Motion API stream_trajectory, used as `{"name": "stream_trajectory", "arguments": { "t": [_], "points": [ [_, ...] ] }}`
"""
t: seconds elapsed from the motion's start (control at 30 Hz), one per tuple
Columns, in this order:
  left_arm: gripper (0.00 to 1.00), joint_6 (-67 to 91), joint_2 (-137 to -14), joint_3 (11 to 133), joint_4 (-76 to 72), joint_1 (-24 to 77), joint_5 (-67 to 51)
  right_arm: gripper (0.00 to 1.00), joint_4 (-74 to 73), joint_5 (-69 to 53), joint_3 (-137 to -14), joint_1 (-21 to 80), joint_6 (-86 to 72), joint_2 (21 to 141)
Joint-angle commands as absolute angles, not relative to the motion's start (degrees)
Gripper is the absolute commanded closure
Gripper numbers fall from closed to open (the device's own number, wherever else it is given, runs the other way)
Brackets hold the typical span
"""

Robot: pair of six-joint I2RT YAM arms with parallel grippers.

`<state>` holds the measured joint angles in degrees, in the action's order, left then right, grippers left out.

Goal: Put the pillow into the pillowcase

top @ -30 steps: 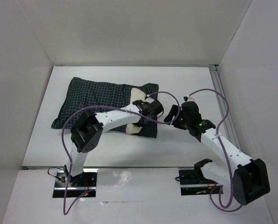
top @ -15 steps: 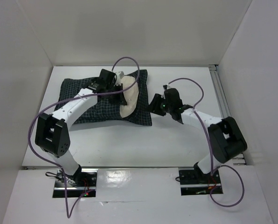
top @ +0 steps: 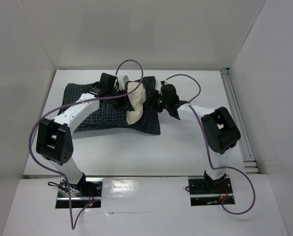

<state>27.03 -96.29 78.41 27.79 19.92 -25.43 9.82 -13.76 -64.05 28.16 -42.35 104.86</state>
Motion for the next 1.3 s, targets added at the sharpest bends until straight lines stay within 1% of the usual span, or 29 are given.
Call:
{"name": "stream_trajectory", "arguments": {
  "t": [0.0, 0.03, 0.17, 0.27, 0.4, 0.43, 0.53, 0.63, 0.73, 0.77, 0.83, 0.87, 0.9, 0.93, 1.0, 1.1, 1.13, 1.2, 1.23, 1.27],
  "points": [
    [1.00, 28.1, -95.0, 80.0, 23.3, 20.0, -33.0, 0.47, 10.8, -9.9, -67.1, 29.9, -43.1, 107.2],
    [1.00, 28.1, -95.0, 80.0, 23.3, 20.0, -33.7, 0.52, 10.8, -8.7, -67.1, 29.9, -43.1, 107.2],
    [1.00, 28.7, -95.0, 80.0, 22.8, 18.7, -35.1, 0.56, 10.7, -6.6, -65.8, 29.9, -44.2, 107.8],
    [1.00, 28.7, -95.0, 80.0, 22.8, 18.7, -35.7, 0.56, 12.2, -7.3, -65.3, 30.4, -44.7, 107.8],
    [1.00, 28.7, -95.0, 80.0, 22.8, 18.7, -36.2, 0.47, 15.0, -10.3, -65.3, 30.9, -44.7, 108.9],
    [1.00, 28.7, -95.0, 80.0, 22.8, 18.7, -36.2, 0.40, 15.8, -10.3, -65.3, 30.9, -44.7, 108.9],
    [1.00, 28.7, -95.0, 80.0, 22.8, 18.7, -36.2, 0.35, 16.4, -10.8, -65.3, 31.6, -44.7, 108.4],
    [1.00, 28.7, -95.0, 80.0, 22.1, 18.7, -37.4, 0.35, 17.0, -9.8, -67.9, 31.6, -45.6, 110.9],
    [1.00, 29.2, -95.0, 80.0, 21.6, 18.7, -38.0, 0.37, 15.7, -6.2, -71.7, 32.2, -47.1, 114.2],
    [1.00, 29.2, -95.0, 79.4, 21.6, 18.7, -38.0, 0.39, 14.3, -4.3, -73.1, 33.0, -46.6, 115.1],
    [1.00, 29.7, -95.0, 79.4, 21.1, 18.7, -38.0, 0.54, 7.5, 2.4, -77.9, 33.8, -46.1, 117.8],
    [1.00, 29.7, -95.0, 79.4, 21.1, 18.7, -38.0, 0.65, 4.8, 4.5, -79.7, 34.5, -44.5, 118.6],
    [1.00, 29.7, -95.0, 79.4, 21.1, 18.7, -38.0, 0.79, 2.4, 8.5, -81.8, 34.5, -44.5, 118.6],
    [1.00, 29.7, -95.0, 79.4, 21.1, 18.2, -37.3, 1.00, -0.4, 10.1, -81.8, 34.5, -43.6, 118.6],
    [1.00, 29.7, -95.0, 79.4, 21.1, 18.2, -33.5, 1.00, -0.4, 14.2, -79.7, 35.1, -42.1, 115.8],
    [1.00, 31.5, -96.8, 79.4, 21.1, 18.2, -28.1, 1.00, -0.4, 16.3, -74.4, 35.1, -39.0, 108.4],
    [1.00, 31.5, -97.7, 79.4, 21.7, 18.2, -24.3, 1.00, 0.1, 16.3, -71.7, 35.1, -37.9, 106.5],
    [1.00, 33.7, -99.7, 79.4, 22.6, 18.2, -21.3, 1.00, 0.1, 14.7, -70.0, 35.1, -35.3, 101.5],
    [1.00, 34.7, -101.4, 79.4, 22.6, 18.2, -17.3, 1.00, 1.0, 12.8, -68.1, 35.1, -34.5, 100.0],
    [1.00, 35.3, -102.1, 79.4, 22.6, 18.2, -15.8, 1.00, 1.6, 10.9, -67.2, 35.1, -33.6, 97.1]
  ]
}}
